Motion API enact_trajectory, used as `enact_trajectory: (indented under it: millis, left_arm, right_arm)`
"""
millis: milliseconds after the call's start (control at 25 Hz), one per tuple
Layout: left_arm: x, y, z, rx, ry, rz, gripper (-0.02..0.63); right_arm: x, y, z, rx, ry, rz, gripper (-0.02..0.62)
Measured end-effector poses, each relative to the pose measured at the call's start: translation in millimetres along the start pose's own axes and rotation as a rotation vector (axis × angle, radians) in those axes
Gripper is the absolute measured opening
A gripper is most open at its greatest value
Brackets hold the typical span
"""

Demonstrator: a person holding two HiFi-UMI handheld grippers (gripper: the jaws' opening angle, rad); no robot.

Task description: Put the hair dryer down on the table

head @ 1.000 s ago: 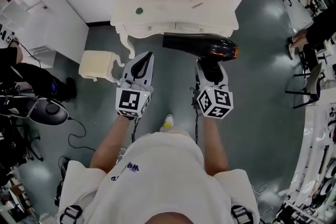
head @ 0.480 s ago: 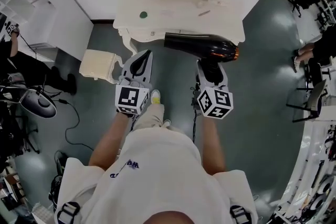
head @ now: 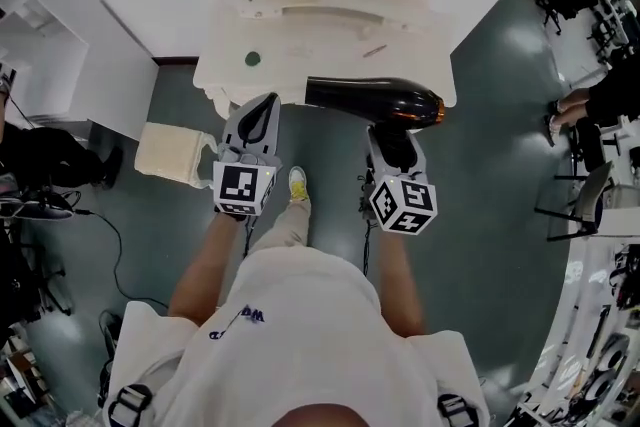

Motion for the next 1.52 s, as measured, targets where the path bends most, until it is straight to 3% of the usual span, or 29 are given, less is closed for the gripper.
enact_trajectory:
  millis: [280,600,920,1520]
  left_arm:
    - [-30.6,-62.0,82.5,0.025,-0.044,-0.039,0.009]
    - [-55.3,-119.8,161.4,0.038,-0.077,-0.070,0.009]
    - [-85.8,-131.7,206.2,0.065,-0.094,-0.113,0.009]
    - [-119.1,-140.5,236.5,0.024,-0.138,-0.149,0.009]
  right_arm:
    - [0.7,13.7,111.1,0.012,-0.061,0.023,0.278]
    - [18.9,16.1,205.0,0.039,-0.112,-0.023,0.278]
    - [7.8,38.2,257.5,0.033,-0.188,-0.096,0.278]
    - [-21.1,47.6,295.9,0.023,-0.270,-0.085,0.279]
Point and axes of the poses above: the fingertips, and each gripper's own axes: z forward along the fingers, y to its right, x out of its top, the point moved 5 cm from there along -z, backward along the fingers, and after that the axes turned 1 degree about z, right-handed, at the moved point
